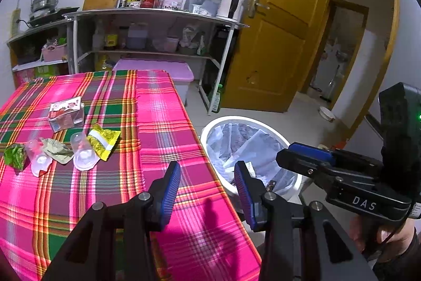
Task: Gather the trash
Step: 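Move both tools back over the table toward the clear plastic cups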
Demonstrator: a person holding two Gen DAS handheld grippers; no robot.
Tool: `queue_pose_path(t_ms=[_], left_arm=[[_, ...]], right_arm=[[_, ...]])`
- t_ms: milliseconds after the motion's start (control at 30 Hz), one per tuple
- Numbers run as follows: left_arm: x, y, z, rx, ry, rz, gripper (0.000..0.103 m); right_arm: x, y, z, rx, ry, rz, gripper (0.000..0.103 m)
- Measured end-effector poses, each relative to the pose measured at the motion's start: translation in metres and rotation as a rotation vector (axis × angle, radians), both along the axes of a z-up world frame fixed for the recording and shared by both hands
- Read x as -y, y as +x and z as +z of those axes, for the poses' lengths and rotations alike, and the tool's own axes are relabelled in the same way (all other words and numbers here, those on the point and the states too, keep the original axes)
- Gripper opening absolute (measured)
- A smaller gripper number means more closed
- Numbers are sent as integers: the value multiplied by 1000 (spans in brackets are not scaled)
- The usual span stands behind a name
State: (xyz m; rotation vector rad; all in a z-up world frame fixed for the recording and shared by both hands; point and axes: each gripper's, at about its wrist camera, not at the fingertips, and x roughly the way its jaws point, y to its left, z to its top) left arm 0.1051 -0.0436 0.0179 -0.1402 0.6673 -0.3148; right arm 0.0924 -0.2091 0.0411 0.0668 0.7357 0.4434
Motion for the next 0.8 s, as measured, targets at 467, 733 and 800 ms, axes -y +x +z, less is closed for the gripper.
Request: queue_pose_path(t_ms=[467,733,800], left_arm=[[-25,-13,-1,18,3,75,44],[-42,-24,-3,19,33,115,44],[-47,-26,-4,20,40,132,44]], right_arm=[[-24,0,-7,-1,20,91,49],[-48,0,-12,-19,4,161,49],[-52,0,-13,-24,-1,172,49]])
